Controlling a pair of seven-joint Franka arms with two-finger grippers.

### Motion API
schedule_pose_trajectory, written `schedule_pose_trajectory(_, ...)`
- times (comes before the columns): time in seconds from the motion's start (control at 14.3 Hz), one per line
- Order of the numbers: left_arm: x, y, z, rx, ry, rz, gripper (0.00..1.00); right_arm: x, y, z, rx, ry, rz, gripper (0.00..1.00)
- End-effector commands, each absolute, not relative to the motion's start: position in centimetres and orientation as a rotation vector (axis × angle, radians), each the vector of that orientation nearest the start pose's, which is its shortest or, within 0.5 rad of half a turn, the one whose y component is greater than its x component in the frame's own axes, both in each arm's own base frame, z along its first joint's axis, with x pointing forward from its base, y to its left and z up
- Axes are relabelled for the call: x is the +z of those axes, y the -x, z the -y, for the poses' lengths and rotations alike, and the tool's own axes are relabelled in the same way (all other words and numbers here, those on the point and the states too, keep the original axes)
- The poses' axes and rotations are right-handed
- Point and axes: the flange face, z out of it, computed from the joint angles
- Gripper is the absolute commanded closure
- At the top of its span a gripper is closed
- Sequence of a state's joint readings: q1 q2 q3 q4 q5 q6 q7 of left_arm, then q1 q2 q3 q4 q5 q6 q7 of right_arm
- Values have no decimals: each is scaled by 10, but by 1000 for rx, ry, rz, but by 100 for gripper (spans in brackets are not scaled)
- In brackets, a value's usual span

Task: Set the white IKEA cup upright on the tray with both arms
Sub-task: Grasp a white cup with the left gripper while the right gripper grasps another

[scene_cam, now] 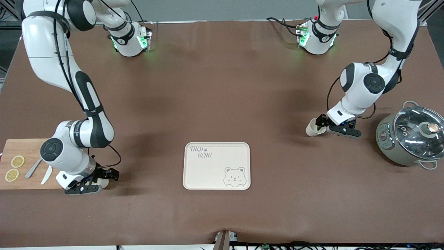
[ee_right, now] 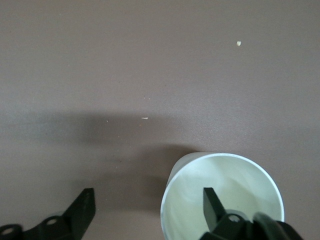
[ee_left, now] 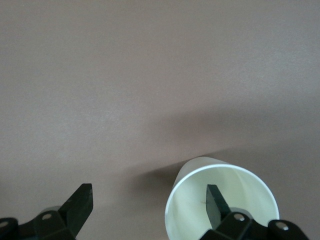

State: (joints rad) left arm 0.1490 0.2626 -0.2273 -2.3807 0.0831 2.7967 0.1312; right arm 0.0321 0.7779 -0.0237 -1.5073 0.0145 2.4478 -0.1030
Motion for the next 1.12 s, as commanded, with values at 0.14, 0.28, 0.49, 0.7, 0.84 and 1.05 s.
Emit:
schedule_pose_trajectory(0.14,217,-524,55,-255,3131,-411,100,221,-732,-9,-267,3144,252,71)
schedule_pose_trajectory(0.28,220,-525,58,-264,3132,-404,100,219,-732,-4,-266,3139,359,96)
schedule_pose_trajectory(0.49,226,-532,59,-291,3131,-395,100,223,-734,3,-281,3134,355,100)
schedule_pose_trajectory(0.7,247,-551,79,-357,3141,-330,100,232,-740,1,-311,3131,351,100)
schedule_pose_trajectory(0.84,268,-568,109,-311,3157,-261,100,242,-743,-9,-337,3126,333,100)
schedule_pose_trajectory(1.05,305,-611,174,-150,3166,-243,100,266,-752,-38,-395,3111,270,100)
